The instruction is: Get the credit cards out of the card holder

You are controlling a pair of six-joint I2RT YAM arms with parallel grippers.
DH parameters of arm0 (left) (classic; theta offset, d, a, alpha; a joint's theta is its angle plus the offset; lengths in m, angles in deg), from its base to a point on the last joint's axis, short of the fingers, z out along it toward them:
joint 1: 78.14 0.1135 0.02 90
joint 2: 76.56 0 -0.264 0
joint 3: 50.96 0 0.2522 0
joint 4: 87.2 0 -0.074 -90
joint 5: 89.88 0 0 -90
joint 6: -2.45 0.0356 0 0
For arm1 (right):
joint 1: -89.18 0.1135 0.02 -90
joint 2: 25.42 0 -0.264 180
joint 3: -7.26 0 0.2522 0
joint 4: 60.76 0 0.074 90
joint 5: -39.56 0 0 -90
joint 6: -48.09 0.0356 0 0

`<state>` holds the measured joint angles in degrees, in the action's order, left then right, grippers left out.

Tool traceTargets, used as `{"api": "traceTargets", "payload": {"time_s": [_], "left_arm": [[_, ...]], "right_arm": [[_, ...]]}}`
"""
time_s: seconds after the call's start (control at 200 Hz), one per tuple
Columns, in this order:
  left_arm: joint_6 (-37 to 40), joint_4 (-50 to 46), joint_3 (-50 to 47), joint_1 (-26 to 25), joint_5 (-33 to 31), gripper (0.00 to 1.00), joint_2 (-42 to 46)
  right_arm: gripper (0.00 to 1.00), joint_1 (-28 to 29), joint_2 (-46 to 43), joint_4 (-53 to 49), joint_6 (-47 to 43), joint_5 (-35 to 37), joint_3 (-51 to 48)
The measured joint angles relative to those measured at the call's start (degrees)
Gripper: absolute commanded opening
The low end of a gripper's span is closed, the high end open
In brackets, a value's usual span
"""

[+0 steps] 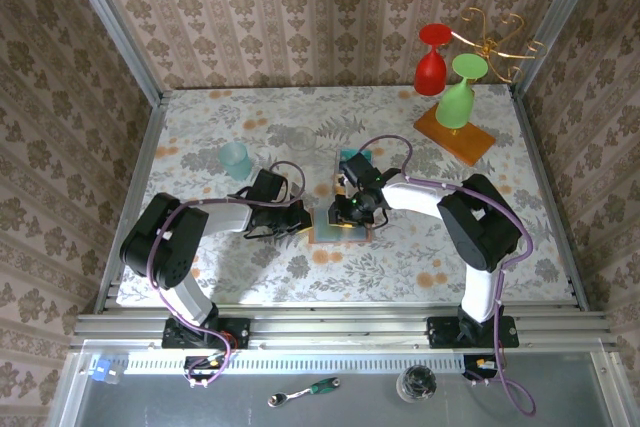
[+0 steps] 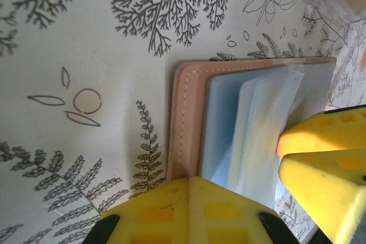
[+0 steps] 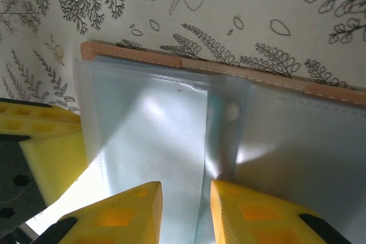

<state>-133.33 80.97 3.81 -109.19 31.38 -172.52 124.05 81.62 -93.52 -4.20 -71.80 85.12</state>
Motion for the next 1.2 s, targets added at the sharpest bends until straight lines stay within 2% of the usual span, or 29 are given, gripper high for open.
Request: {"api": "traceTargets", "payload": {"time_s": [0.52,0.9,1.2], "left_arm": [[0.4,-1.6,0.4,0.0,-0.2,0.06,0.6],[-3.9,3.4,0.4,0.5,1.2,0.23,3.7],[-6.8,8.2,0.3,0.3,3.1,0.26,2.2]], "right_arm": [[0.25,-0.6,-0.1,0.7,0.0,0.0,-1.0],[0.25,-0.9,-0.1,1.3,0.0,-0.1,-1.6],[0.25,-0.9,-0.1,1.3,0.0,-0.1,-1.6]]}}
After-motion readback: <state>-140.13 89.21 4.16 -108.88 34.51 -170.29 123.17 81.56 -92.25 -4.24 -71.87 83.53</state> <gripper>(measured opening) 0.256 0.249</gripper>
